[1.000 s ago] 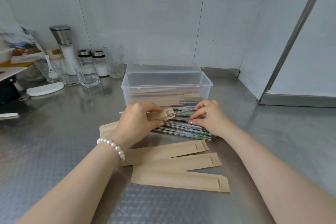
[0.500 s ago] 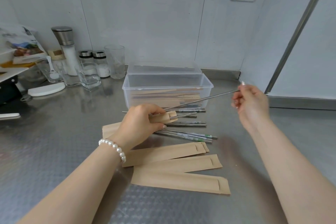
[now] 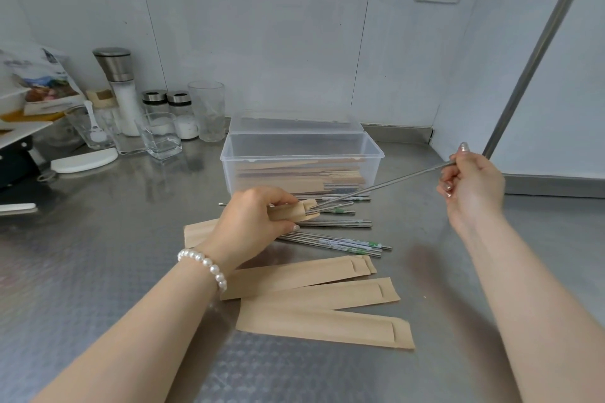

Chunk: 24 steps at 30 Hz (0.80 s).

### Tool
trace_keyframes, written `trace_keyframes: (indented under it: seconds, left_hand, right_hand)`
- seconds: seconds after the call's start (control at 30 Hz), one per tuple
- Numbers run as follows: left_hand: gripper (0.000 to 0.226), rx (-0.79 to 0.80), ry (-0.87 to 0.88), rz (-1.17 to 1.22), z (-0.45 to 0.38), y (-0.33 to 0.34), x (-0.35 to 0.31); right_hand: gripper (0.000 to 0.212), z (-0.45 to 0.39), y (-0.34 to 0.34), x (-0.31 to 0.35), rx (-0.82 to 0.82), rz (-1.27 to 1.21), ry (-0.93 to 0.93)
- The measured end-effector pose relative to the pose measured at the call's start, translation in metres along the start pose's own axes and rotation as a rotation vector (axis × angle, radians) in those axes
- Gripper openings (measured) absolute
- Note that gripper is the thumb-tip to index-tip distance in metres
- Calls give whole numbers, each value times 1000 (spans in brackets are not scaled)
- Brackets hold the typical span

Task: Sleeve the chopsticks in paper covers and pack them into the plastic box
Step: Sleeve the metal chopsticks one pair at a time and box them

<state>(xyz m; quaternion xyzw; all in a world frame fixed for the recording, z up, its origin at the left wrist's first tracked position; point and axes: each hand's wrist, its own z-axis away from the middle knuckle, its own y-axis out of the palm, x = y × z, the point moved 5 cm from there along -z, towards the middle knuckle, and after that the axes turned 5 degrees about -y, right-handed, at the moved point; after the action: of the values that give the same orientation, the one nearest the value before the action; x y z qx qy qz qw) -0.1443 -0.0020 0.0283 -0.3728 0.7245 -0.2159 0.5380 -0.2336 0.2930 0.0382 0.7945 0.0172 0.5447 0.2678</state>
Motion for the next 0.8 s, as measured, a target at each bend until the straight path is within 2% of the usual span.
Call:
trace_keyframes:
  seconds: [0.2, 0.37, 0.47, 0.8]
  left_hand:
    - [36, -8, 6, 9, 0, 0, -1]
    - [34, -12, 6, 26, 1, -1, -3]
    - [34, -8, 20, 24, 2, -1, -5]
    - [35, 0, 43, 2, 2, 2, -6]
  right_hand:
    - [24, 11, 14, -11, 110, 86, 90]
    - [21, 30, 31, -28, 419, 341, 246]
    - [21, 45, 43, -37, 564, 460, 264]
    - [14, 65, 57, -41, 622, 517, 292]
